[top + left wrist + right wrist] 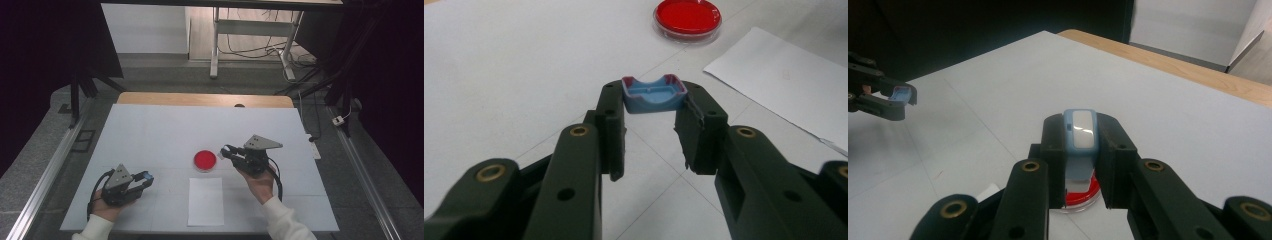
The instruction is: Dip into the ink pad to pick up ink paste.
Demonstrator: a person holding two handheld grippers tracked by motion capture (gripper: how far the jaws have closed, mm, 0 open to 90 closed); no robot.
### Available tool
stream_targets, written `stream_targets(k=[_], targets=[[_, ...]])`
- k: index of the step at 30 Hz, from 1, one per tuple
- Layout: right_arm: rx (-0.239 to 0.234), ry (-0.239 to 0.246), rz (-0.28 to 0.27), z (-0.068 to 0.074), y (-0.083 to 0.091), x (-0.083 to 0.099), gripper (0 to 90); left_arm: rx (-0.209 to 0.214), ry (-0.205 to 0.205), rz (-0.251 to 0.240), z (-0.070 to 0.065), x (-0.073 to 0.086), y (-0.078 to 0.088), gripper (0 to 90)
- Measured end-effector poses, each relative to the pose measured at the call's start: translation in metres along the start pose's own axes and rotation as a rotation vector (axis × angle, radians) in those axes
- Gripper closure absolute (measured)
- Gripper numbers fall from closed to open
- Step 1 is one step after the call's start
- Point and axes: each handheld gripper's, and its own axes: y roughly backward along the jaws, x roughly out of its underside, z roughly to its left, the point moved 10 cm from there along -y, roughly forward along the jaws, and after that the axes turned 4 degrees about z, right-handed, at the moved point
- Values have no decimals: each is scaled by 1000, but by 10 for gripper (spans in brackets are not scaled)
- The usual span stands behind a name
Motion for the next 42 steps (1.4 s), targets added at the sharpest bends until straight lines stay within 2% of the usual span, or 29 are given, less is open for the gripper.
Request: stream_targets(k=[15, 22, 25, 30, 42], targets=[[-6, 10, 33, -5, -18, -9, 753, 2, -1, 3, 0, 0, -1, 652], [-34, 16, 71, -4, -29, -9, 754, 3, -1, 4, 0, 0, -1, 652], [-36, 26, 112, -5, -35, -5, 754, 4, 0, 4, 0, 1, -1, 652], [-46, 33, 150, -5, -46, -2, 754, 4, 0, 5, 0, 1, -1, 652], [-68, 64, 211, 0, -66, 3, 753, 7, 2, 8, -1, 1, -1, 652]])
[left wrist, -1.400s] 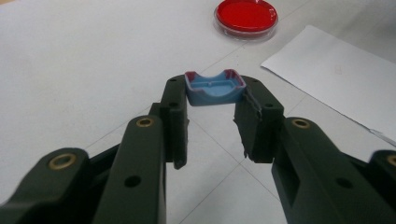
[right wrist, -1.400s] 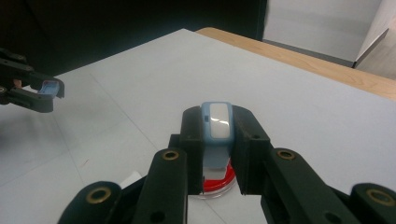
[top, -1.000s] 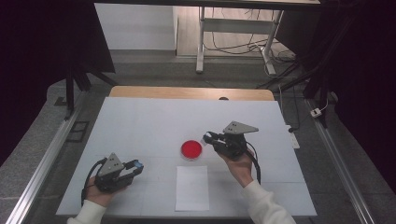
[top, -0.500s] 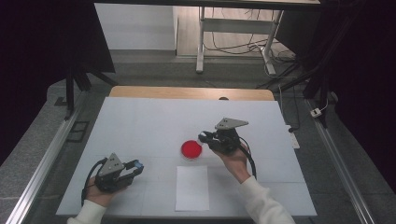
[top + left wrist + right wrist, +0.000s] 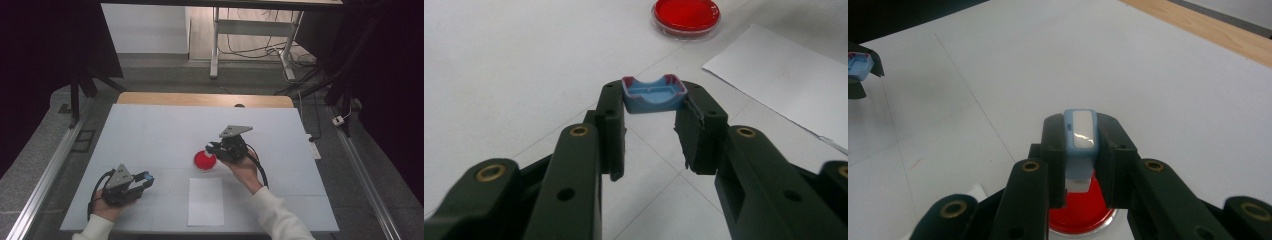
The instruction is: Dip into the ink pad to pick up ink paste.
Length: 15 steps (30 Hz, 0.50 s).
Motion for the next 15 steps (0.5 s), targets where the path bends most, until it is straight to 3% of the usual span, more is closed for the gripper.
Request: stream_targets(k=[15], targets=[[-1, -3, 43, -5, -16, 7, 753, 3, -2, 3, 0, 0, 0, 652]])
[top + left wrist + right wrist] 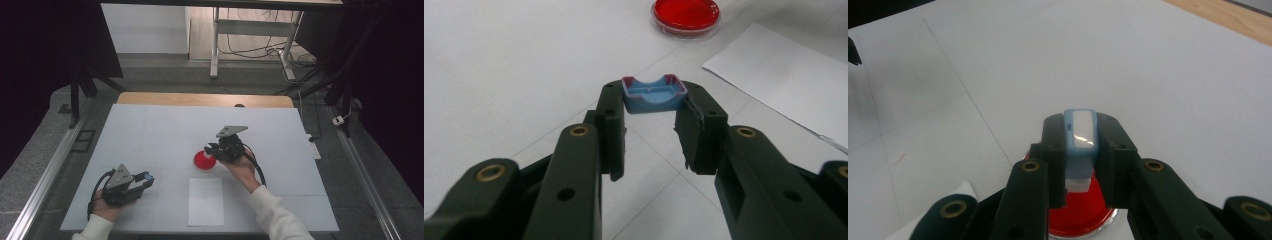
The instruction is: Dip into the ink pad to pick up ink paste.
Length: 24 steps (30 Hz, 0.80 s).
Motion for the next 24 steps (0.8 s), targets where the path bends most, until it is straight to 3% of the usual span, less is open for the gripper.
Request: stream_targets(k=[24], targets=[[17, 24, 45, -2, -15, 7, 753, 1, -1, 1, 0, 0, 0, 653]])
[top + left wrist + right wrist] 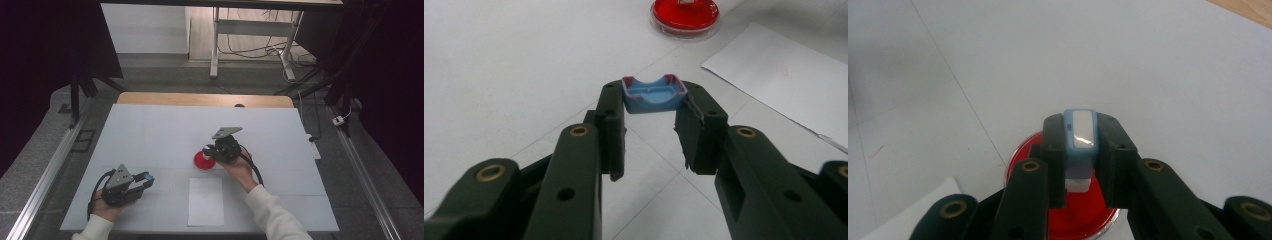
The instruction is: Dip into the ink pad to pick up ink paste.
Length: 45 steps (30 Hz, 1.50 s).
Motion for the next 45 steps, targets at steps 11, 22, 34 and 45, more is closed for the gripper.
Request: stream_targets(k=[11, 22, 34, 45], targets=[[7, 19, 16, 2, -3, 2, 753, 1, -1, 0, 0, 0, 0, 652], [13, 33, 28, 3, -5, 4, 754, 0, -1, -1, 0, 0, 0, 652], [21, 39, 43, 4, -7, 6, 756, 1, -2, 3, 0, 0, 0, 652], [28, 39, 56, 4, -8, 8, 758, -1, 0, 2, 0, 0, 0, 652]])
